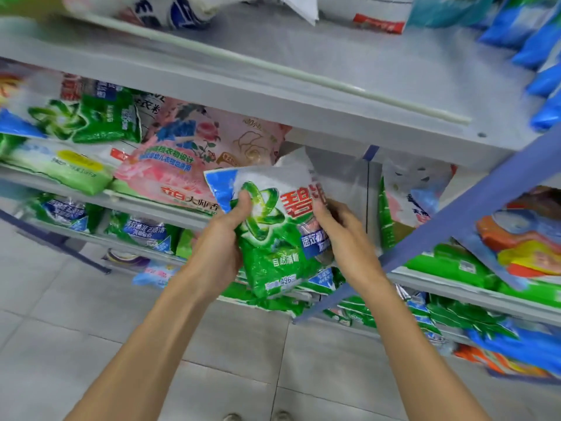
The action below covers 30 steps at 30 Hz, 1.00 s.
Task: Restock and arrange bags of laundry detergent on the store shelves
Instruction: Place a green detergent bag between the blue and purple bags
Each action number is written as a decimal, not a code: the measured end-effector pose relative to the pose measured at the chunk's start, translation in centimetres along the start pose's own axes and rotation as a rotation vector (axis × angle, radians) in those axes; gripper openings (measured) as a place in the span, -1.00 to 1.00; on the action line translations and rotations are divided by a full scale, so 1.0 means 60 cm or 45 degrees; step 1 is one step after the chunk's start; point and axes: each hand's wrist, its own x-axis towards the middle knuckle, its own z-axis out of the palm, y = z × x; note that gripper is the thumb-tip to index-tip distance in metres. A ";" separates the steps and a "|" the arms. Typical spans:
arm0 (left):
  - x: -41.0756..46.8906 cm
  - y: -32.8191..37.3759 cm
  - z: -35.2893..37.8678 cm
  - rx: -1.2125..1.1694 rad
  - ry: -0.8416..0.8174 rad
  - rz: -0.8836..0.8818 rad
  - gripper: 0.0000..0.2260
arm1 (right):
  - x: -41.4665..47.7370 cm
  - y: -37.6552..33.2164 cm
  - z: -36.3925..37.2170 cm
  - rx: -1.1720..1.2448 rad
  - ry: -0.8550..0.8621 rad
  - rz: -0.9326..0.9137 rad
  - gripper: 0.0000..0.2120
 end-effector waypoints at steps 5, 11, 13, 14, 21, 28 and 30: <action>-0.111 0.043 -0.011 0.053 0.015 -0.095 -0.64 | -0.079 -0.031 0.001 0.366 -0.295 0.214 -0.76; -0.195 0.068 -0.016 0.343 0.041 -0.023 -0.63 | -0.208 -0.069 -0.019 0.530 -0.239 0.269 -0.49; -0.239 0.057 -0.021 0.464 -0.018 0.048 -0.79 | -0.246 -0.083 -0.033 0.545 -0.152 0.248 -0.47; -0.250 0.051 -0.014 0.438 -0.098 0.028 -0.72 | -0.264 -0.090 -0.041 0.552 -0.115 0.239 -0.45; -0.311 0.036 0.074 0.420 -0.452 -0.112 -0.36 | -0.384 -0.161 -0.136 0.274 0.159 -0.043 -0.57; -0.343 -0.040 0.197 0.381 -0.569 -0.110 -0.37 | -0.479 -0.204 -0.292 0.162 0.263 -0.171 -0.58; -0.356 -0.066 0.244 0.350 -0.627 -0.155 -0.26 | -0.509 -0.190 -0.352 0.231 0.297 -0.136 -0.58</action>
